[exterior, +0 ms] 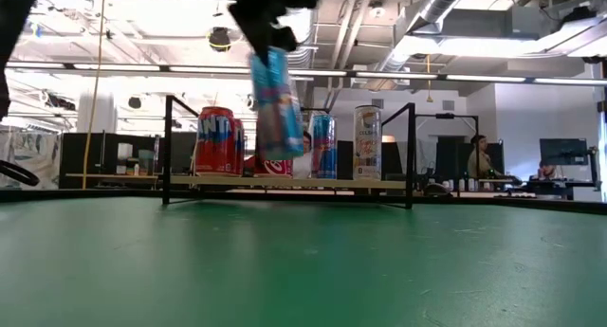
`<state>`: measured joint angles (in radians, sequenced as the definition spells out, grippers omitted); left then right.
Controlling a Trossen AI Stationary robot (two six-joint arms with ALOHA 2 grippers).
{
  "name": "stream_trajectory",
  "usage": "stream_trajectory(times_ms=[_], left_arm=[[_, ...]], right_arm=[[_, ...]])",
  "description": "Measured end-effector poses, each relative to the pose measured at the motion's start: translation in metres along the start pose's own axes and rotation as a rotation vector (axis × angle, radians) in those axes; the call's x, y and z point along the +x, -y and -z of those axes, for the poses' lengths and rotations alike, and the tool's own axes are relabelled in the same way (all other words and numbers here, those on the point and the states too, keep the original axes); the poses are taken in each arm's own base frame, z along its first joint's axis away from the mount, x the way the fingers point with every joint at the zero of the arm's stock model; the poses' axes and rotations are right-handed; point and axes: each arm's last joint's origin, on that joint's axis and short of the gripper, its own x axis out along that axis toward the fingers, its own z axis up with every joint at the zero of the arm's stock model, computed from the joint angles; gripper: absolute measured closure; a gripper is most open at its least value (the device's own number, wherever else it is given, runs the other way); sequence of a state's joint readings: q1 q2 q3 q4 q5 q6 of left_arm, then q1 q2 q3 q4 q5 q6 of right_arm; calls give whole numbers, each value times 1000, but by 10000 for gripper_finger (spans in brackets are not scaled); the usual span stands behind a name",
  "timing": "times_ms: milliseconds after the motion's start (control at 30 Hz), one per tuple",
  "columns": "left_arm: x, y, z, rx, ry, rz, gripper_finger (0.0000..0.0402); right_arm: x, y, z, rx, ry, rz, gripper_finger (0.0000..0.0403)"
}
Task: Place canned beverage on shelf
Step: Put the blue soda can, aligned with the other blue soda can on the shelf
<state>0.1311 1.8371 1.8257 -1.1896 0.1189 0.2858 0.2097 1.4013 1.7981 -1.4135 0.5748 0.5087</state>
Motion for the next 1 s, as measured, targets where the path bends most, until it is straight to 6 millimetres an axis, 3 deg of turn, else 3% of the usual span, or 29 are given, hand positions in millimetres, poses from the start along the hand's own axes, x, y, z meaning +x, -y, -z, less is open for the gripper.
stream_trajectory(times_ms=[233,367,500,767,1000], left_arm=[[24,-35,-38,38,36,-34,180],[32,-58,-47,21,37,-95,180],[26,-77,-55,0,51,-164,180],[32,-117,-38,-54,-2,-224,180],[31,-131,-31,-81,2,-226,180]], right_arm=[[-33,6,21,86,72,35,13],[-37,5,25,94,83,58,13],[-34,5,25,87,72,81,13],[-29,11,22,106,61,114,13],[-26,16,20,104,53,133,13]])
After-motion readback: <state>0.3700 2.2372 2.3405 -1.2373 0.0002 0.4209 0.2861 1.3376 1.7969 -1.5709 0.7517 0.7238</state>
